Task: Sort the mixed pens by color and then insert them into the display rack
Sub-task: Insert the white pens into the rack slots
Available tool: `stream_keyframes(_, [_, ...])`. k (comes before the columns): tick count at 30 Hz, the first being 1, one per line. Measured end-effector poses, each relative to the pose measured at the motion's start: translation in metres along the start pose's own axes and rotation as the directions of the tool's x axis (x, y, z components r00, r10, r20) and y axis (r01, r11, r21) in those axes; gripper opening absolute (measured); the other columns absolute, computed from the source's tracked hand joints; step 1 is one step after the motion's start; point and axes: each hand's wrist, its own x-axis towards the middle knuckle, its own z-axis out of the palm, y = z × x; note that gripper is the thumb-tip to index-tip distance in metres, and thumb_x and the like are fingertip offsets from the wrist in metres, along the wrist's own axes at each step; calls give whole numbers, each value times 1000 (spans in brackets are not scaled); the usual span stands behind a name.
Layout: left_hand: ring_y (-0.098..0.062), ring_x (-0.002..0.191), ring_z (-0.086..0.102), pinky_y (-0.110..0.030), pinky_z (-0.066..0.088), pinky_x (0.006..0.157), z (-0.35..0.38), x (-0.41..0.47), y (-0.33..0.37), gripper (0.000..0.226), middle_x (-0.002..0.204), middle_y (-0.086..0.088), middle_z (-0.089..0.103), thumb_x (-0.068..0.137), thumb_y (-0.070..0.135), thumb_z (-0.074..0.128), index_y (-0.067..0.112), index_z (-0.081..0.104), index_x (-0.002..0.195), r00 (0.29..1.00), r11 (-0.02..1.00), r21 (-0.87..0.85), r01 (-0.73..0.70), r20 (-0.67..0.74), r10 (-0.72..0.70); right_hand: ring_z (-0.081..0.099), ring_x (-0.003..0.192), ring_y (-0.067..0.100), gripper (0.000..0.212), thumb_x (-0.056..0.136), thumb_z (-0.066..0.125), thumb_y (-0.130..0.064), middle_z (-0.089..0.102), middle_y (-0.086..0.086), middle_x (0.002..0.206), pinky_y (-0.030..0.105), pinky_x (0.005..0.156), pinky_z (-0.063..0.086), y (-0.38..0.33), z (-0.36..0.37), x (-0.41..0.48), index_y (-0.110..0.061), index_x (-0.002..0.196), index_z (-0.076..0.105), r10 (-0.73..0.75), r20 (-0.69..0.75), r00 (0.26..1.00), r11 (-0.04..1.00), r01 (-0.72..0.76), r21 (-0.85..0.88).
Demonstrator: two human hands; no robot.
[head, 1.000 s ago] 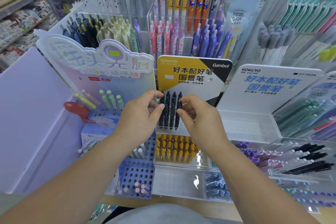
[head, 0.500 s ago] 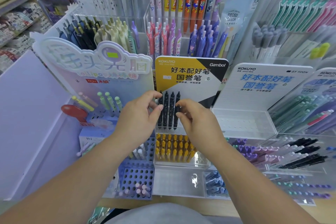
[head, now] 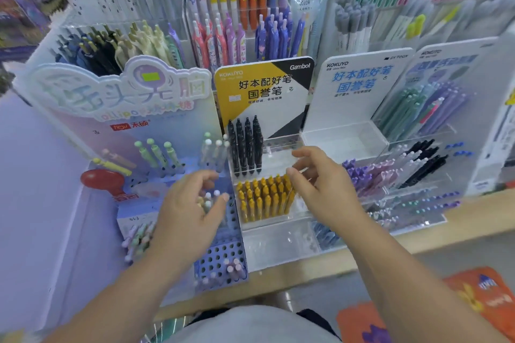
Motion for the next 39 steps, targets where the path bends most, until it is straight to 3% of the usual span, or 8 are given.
stream_keyframes(6, [-2,78,55,-14,40,65,-3,-58,-29,18,75,12,61,89,17,71,33,64,89,953,986,-166,-33,291,81,61,74,1,20,91,69,-32,66,-14,92,17,65,47,16,5,-108,-35,108,59,275,-203,940,955,-241,173])
stream_keyframes(10, [-2,71,55,-12,40,63,20,-86,-27,14,75,7,61,89,16,71,28,65,92,820,974,-227,5,558,125,61,74,3,18,89,72,-21,69,-11,89,15,67,46,25,11,-207,-31,103,63,438,-305,845,891,-365,269])
stream_keyframes(16, [-2,72,57,-24,43,70,96,-113,29,23,79,9,64,86,15,74,35,62,92,619,970,-231,-71,753,225,57,70,2,19,88,73,-17,65,-21,83,10,64,41,43,-3,-362,-33,92,62,637,-421,646,769,-567,293])
stream_keyframes(23, [-1,64,53,-22,44,69,209,-144,177,12,76,5,62,86,22,75,23,66,94,470,898,-408,-167,767,436,65,75,5,13,86,76,-20,72,-15,91,44,83,56,103,-45,-477,-28,94,69,829,-467,307,543,-639,544])
stream_keyframes(26, [1,61,53,-13,42,59,260,-163,234,12,76,1,61,89,11,72,16,65,97,402,887,-427,-175,791,461,71,83,18,26,74,81,-51,72,-8,89,50,86,56,139,-89,-497,-34,91,72,867,-438,237,487,-588,646])
stream_keyframes(28, [1,60,52,-13,43,56,294,-174,265,15,78,0,61,87,13,75,21,65,94,384,895,-417,-157,809,445,73,80,23,41,67,79,-64,73,0,86,52,83,57,170,-130,-507,-34,93,71,892,-388,231,447,-576,684])
stream_keyframes(32, [-2,66,56,-22,44,68,348,-189,313,19,75,14,64,75,43,73,37,65,91,371,926,-338,-169,849,377,66,68,16,6,91,70,-23,71,5,84,38,68,52,223,-235,-508,-18,93,67,903,-340,264,429,-621,657])
stream_keyframes(39, [-6,84,63,-12,44,70,426,-196,373,7,89,2,70,90,23,72,25,67,93,372,972,-162,-172,903,216,68,76,21,5,92,68,-24,72,8,90,31,68,55,326,-406,-457,-20,94,68,845,-429,320,532,-594,604])
